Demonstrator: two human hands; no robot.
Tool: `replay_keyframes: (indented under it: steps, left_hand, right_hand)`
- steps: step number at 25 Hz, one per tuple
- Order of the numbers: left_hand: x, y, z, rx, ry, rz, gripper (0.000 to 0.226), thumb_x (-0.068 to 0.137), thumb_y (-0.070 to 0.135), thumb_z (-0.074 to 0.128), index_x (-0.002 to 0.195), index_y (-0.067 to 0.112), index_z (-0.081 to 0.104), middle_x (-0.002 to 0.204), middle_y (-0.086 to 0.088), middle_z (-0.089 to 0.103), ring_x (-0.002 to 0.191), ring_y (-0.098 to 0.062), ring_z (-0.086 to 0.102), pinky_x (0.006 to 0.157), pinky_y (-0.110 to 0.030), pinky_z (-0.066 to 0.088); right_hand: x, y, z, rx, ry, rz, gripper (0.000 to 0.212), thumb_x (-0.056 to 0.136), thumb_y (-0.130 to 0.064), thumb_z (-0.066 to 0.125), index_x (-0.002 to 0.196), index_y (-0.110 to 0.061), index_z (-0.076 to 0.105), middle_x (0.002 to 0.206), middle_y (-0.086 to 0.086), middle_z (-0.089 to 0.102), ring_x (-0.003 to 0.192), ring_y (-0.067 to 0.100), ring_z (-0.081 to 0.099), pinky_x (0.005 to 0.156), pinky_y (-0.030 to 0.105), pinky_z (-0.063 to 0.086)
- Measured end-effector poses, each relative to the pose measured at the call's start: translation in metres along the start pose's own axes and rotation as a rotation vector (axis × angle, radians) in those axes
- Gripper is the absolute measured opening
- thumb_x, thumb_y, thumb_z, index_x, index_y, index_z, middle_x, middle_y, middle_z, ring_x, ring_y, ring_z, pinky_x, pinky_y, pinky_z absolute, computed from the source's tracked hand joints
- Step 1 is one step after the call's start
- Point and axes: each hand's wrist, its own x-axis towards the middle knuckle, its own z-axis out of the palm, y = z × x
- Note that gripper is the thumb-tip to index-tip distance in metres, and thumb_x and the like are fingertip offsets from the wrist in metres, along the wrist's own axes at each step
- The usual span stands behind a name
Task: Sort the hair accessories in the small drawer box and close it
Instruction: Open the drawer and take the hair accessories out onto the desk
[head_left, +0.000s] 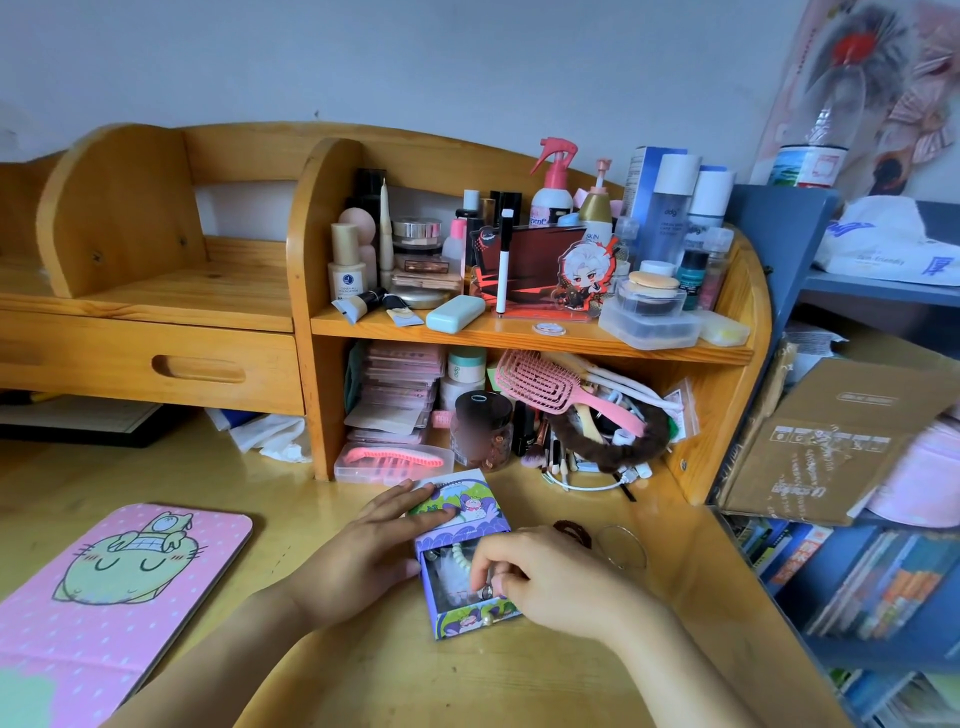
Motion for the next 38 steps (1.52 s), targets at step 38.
replay_keyframes:
  steps: [38]
  left_hand:
    - [0.001, -0.003, 0.001, -0.003, 0.022, 0.009, 0.06, 0.086, 0.021, 0.063, 0.132, 0.049, 0.037, 0.15, 0.016, 0.022, 0.141, -0.001, 0.005, 0.113, -0.027, 0.011]
  right_hand:
    - [-0.07, 0.087, 0.006, 0.132, 0.583, 0.503, 0.027, 0.072, -0.007, 0.068, 0.058, -0.029, 0.069, 0.079, -0.01, 0.063, 0.071, 0.003, 0.06, 0.066, 0.024, 0.048]
